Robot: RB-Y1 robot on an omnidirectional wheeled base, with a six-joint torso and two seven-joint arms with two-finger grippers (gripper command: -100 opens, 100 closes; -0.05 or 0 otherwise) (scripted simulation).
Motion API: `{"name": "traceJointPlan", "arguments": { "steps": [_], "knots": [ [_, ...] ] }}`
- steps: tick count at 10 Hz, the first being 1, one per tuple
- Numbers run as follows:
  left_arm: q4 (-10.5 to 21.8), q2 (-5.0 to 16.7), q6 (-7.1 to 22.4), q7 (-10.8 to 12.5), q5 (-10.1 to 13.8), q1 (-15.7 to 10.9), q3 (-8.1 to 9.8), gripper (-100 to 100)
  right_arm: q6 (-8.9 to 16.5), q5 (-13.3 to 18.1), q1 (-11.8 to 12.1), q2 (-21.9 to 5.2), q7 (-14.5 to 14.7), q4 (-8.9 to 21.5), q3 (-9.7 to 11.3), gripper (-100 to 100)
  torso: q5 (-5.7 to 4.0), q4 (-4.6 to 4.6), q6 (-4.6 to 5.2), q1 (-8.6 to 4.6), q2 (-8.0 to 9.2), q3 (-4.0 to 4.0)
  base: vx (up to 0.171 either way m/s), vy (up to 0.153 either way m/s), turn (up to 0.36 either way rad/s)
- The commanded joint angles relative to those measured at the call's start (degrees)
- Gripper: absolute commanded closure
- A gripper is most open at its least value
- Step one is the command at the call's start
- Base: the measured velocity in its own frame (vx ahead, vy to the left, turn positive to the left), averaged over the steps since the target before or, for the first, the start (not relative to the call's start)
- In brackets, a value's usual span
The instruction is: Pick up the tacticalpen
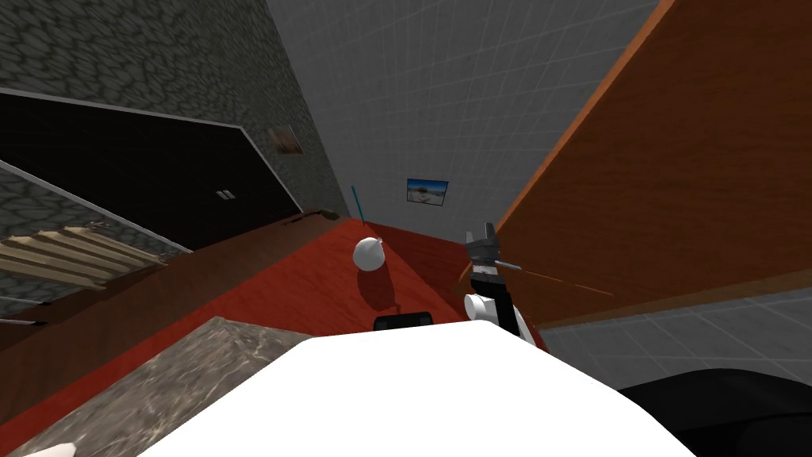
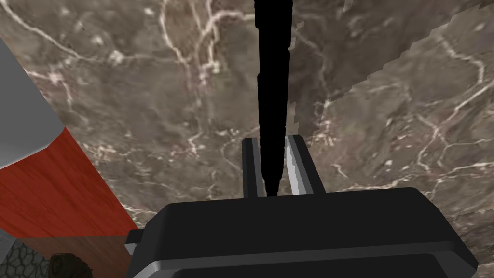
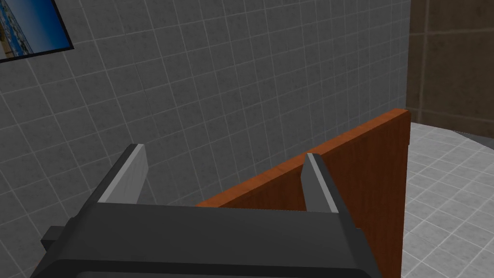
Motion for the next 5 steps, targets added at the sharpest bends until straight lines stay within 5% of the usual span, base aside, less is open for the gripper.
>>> {"name": "traceJointPlan", "arguments": {
  "steps": [1, 4, 5],
  "knots": [
    [-1.08, -0.97, 0.23, 0.29, 0.4, 2.03, 1.56, 100, 0.0, 0.0, 0.0, 0.0, 0.0, 0.0, 0.0, 0, 0.0, 0.0, 0.0, 0.0, 0.0, 0.0, -0.07, 0.002, -0.131],
    [-2.21, -2.23, 1.0, 0.76, -0.07, 3.01, 2.49, 100, 0.0, 0.0, 0.01, 0.0, 0.0, 0.0, 0.0, 0, 0.0, -0.01, 0.0, 0.0, -0.08, -0.04, -0.032, 0.001, -0.076],
    [-2.27, -2.27, 1.02, 0.79, -0.04, 3.1, 2.58, 0, 0.0, 0.0, 0.02, 0.0, 0.0, 0.0, -0.01, 0, 0.02, -0.02, -0.02, 0.01, -0.16, -0.08, 0.0, 0.0, 0.0]
  ]
}}
